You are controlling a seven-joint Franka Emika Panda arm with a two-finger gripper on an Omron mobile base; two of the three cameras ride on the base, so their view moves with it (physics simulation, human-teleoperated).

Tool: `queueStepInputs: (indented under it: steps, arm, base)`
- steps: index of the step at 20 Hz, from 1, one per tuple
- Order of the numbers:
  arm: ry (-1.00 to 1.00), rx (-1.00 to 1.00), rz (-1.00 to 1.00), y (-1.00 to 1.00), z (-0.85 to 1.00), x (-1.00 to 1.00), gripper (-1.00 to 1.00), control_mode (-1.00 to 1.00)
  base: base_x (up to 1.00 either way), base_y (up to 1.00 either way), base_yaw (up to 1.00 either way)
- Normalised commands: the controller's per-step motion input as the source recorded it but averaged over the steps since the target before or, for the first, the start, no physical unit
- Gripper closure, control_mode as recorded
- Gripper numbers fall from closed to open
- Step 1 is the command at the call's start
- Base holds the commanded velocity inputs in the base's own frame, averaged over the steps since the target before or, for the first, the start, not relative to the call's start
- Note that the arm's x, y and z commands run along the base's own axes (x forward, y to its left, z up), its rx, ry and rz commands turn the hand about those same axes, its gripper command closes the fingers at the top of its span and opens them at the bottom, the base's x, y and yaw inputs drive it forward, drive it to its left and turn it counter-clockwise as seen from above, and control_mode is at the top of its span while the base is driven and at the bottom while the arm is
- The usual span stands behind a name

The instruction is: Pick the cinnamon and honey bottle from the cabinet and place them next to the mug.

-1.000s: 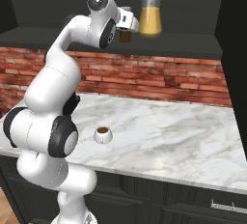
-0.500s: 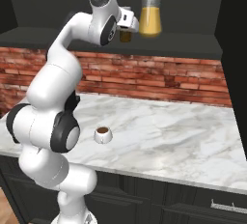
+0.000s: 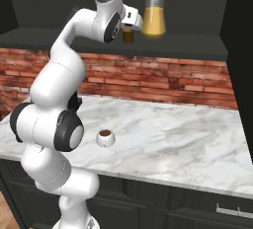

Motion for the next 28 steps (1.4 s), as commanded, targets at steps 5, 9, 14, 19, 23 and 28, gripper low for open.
queueStepInputs:
  steps: [5,9,14,19,23,28]
  arm:
    - [-0.01,0.00,0.00,0.00,0.00,0.16,-1.00,-1.00]
    - [0.00,0.00,0.00,0.00,0.00,0.12,-1.00,-1.00]
    - [0.00,0.00,0.00,0.00,-0.02,0.15,-1.00,-1.00]
    - [0.00,0.00,0.00,0.00,-0.05,0.16,-1.00,-1.00]
    - [0.00,0.00,0.00,0.00,-0.06,0.10,-1.00,-1.00]
    - [0.00,0.00,0.00,0.00,-0.03,0.09,-1.00,-1.00]
  base:
    - [0.00,0.00,0.00]
    - [0.00,0.00,0.00]
    - [0.00,0.00,0.00]
    - [0.00,0.00,0.00]
    - [0.00,0.00,0.00]
    - [0.00,0.00,0.00]
